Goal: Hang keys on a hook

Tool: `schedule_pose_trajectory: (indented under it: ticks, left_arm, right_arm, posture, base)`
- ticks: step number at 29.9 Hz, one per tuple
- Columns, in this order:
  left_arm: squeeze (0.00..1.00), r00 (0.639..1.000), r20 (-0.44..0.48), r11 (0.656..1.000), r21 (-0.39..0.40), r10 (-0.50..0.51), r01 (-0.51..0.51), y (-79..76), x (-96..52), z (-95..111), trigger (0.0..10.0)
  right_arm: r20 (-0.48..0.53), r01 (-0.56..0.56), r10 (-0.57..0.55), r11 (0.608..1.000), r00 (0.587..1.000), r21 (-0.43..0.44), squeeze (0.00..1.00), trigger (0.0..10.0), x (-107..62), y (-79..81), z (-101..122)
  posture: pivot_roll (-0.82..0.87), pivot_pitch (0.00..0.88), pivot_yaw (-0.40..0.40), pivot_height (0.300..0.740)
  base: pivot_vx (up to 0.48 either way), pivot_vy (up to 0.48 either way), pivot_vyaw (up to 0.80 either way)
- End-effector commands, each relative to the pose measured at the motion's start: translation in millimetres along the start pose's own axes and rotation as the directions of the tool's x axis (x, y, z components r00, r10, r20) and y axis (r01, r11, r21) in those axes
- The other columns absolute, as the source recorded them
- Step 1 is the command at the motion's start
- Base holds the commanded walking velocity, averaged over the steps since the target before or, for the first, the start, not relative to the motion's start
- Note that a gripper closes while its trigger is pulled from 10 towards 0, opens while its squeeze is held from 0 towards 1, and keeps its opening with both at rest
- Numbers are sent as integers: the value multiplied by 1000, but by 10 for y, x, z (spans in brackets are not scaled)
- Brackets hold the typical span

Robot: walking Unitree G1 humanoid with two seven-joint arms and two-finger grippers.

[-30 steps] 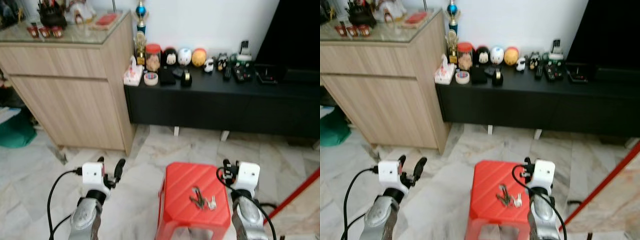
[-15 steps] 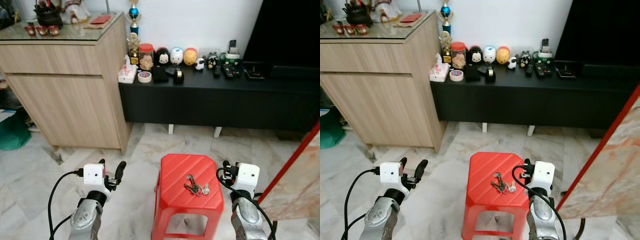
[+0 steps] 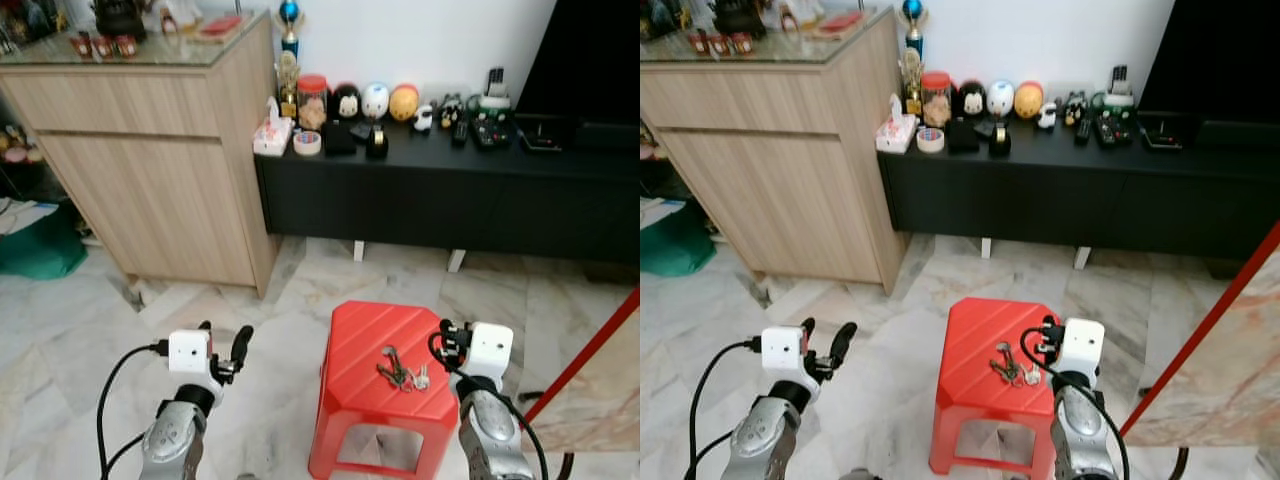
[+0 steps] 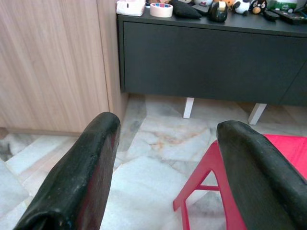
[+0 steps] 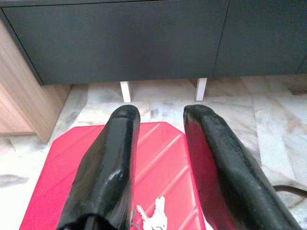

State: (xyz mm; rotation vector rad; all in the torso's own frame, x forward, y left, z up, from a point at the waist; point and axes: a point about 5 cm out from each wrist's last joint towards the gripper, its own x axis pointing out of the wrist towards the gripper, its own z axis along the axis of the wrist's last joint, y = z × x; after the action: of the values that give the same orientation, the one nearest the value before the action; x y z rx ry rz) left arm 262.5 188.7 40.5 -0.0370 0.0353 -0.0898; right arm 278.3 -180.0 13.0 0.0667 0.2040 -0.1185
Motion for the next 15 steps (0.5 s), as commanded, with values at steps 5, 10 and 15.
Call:
schedule_pose_trajectory:
  ticks: [5, 10, 15]
  left_arm:
    - [0, 1000, -5, 1000, 2, -3, 3, -11, 21, 13, 10000]
    - [0, 1000, -3, 1000, 2, -2, 2, -12, 26, 17, 10000]
    - [0, 1000, -4, 1000, 1, 0, 0, -19, 27, 16, 10000]
  right_arm:
    - [-36, -1, 1, 1000, 999, 6, 0, 10000, 20, 8, -23]
    - [-37, -12, 13, 1000, 999, 11, 0, 10000, 23, 20, -21]
    - [-22, -22, 22, 1000, 1000, 18, 0, 10000, 13, 27, -12]
  posture:
    - [28, 15, -24, 652]
    - [28, 18, -25, 627]
    - [28, 20, -25, 622]
  base:
    - [0, 0, 0]
    - [0, 0, 0]
    - [0, 0, 0]
